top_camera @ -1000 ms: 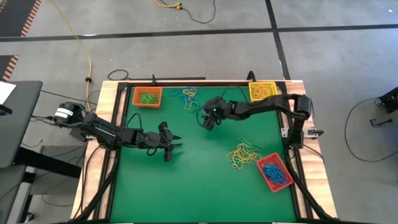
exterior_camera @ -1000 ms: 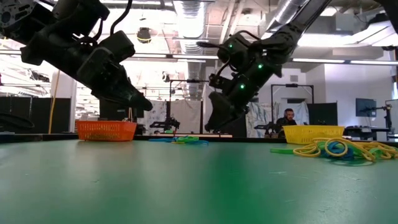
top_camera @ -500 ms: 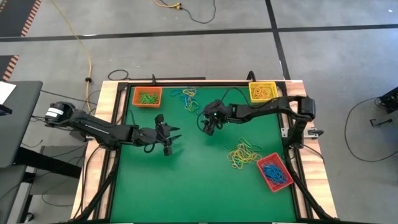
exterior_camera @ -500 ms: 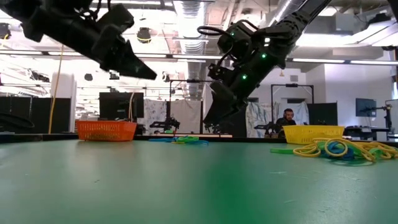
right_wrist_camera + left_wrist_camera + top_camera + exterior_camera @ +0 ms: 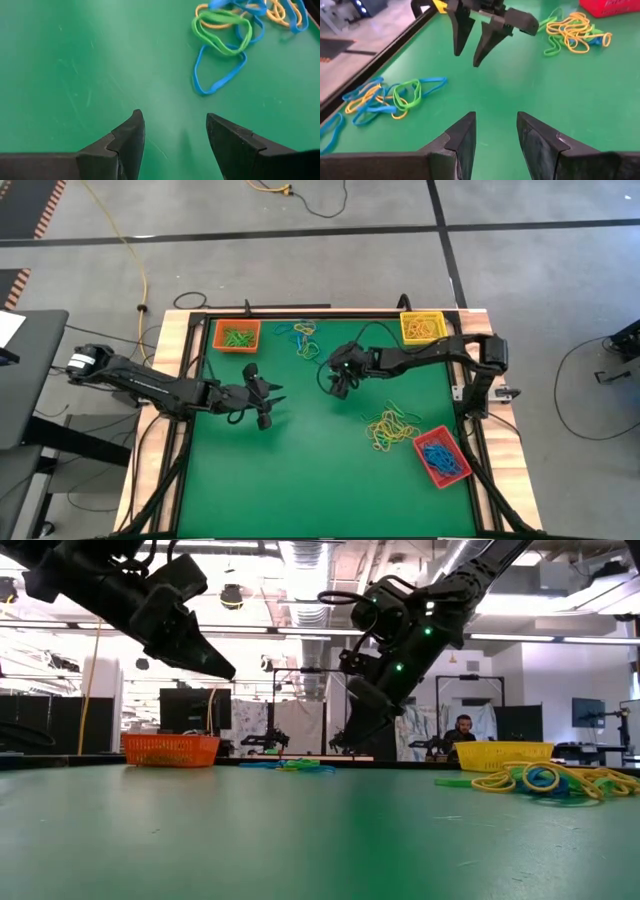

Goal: Sort rubber bands into baskets
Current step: Put the green rubber band into the orange bin

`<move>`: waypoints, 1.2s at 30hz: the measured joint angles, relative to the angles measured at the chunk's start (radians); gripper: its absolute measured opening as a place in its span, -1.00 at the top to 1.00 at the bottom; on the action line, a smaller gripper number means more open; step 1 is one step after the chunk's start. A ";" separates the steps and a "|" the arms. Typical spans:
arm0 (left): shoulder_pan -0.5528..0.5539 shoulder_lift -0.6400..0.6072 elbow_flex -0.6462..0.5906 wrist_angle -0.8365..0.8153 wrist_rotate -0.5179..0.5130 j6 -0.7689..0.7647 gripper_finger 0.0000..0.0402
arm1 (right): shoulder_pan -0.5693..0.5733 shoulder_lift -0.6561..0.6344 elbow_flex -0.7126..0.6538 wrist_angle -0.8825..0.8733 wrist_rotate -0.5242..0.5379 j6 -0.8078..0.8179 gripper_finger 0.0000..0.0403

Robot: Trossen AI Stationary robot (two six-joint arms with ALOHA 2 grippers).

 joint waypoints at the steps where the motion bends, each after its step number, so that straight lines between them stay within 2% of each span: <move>1: 0.000 0.000 0.000 -0.004 0.000 -0.011 0.34 | 0.000 0.000 0.000 -0.006 0.000 -0.010 -0.19; 5: 0.000 -0.001 0.000 -0.016 0.000 -0.022 0.34 | 0.000 0.000 0.000 0.005 0.000 -0.036 -0.19; 13: 0.000 -0.001 0.000 -0.007 -0.004 -0.022 0.34 | -0.026 0.000 0.000 0.185 -0.004 -0.095 -0.19; 20: 0.000 -0.001 0.000 -0.007 -0.005 -0.032 0.34 | -0.094 0.003 0.045 0.193 -0.085 -0.045 -0.19; 27: 0.000 -0.001 0.000 -0.005 -0.005 -0.037 0.34 | -0.141 0.053 0.188 0.011 -0.141 -0.037 -0.19; 36: -0.003 -0.001 0.000 -0.019 0.002 -0.061 0.34 | -0.177 0.268 0.483 -0.261 -0.167 -0.022 -0.19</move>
